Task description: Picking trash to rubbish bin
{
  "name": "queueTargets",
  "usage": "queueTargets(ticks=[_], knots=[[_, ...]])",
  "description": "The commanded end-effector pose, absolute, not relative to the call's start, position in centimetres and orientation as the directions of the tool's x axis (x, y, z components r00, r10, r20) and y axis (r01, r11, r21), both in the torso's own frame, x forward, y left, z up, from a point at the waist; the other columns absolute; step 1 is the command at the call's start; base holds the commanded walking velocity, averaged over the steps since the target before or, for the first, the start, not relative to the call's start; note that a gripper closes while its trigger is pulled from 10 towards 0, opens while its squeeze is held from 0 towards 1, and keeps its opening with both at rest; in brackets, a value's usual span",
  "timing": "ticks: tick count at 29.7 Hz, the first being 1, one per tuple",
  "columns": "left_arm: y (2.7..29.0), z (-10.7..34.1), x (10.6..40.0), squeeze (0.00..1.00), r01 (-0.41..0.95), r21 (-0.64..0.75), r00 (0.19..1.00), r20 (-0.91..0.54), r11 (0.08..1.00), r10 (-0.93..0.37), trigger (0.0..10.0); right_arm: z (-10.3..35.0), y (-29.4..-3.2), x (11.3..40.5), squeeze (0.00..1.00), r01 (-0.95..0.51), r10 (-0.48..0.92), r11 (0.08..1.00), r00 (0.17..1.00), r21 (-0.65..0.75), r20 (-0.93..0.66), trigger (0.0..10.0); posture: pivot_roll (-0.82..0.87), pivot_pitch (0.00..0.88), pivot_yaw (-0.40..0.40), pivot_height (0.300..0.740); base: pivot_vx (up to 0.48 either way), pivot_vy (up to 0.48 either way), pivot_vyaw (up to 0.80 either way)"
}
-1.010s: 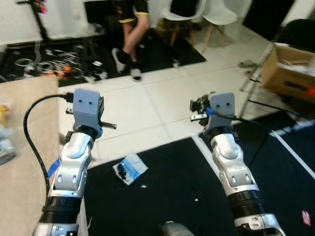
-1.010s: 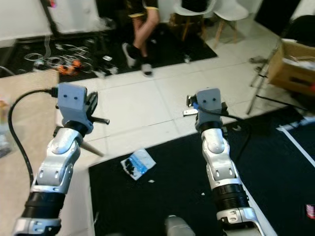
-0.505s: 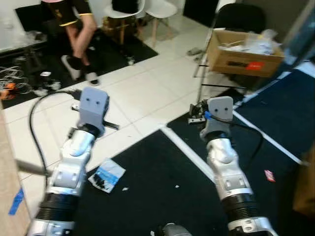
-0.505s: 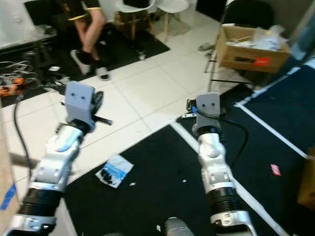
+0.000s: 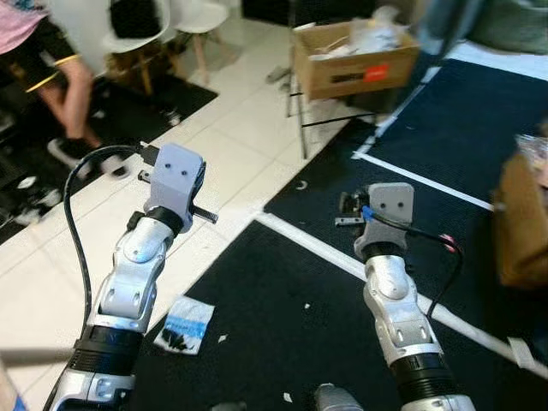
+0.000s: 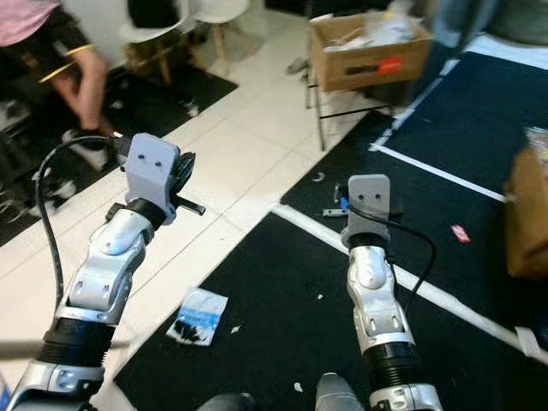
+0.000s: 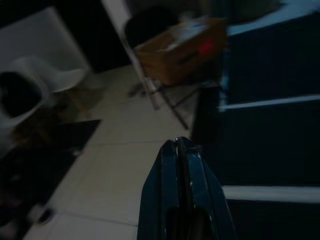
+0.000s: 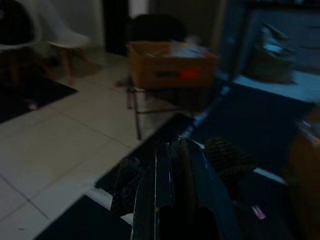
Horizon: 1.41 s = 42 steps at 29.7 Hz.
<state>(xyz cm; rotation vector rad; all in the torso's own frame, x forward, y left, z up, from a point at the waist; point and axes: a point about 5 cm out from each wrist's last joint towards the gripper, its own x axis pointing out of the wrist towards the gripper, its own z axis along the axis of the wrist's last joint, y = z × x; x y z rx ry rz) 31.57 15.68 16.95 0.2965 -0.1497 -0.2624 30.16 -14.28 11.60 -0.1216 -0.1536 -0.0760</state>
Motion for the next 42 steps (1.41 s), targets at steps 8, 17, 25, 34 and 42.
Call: queueTargets(ticks=[8,17,25,34,42], knots=[[16.5,15.8,31.1,0.00,0.158,0.251,0.978,0.091,0.955,-0.186,10.0,12.2,-14.1,30.4,0.00,0.070,-0.054,0.993,0.985,-0.100,0.163,10.0,0.07,0.084,0.104,0.740,0.000,0.000,-0.80],[16.7,15.4,30.6,0.00,0.106,0.116,0.988,0.104,0.988,-0.119,10.0,13.0,-13.9,31.0,0.00,0.004,0.015,0.994,0.985,-0.110,0.170,10.0,0.05,0.086,0.051,0.740,0.000,0.000,-0.78],[17.0,15.2,30.1,0.00,0.068,0.112,0.990,0.113,0.991,-0.080,10.0,12.7,-13.5,31.3,0.00,-0.094,0.104,0.991,0.987,-0.091,0.119,10.0,0.05,0.100,0.029,0.740,0.000,0.000,0.00],[16.9,15.1,29.7,0.00,0.038,0.094,0.992,0.120,0.995,-0.049,10.0,12.5,-12.8,31.7,0.00,-0.146,0.154,0.986,0.983,-0.081,0.100,10.0,0.06,0.104,0.017,0.740,0.028,0.000,0.00],[16.8,15.1,29.8,0.00,0.030,0.114,0.992,0.117,0.993,-0.043,10.0,12.2,-12.6,31.5,0.00,-0.163,0.171,0.983,0.982,-0.089,0.085,10.0,0.06,0.107,0.008,0.740,0.300,0.000,0.00]])
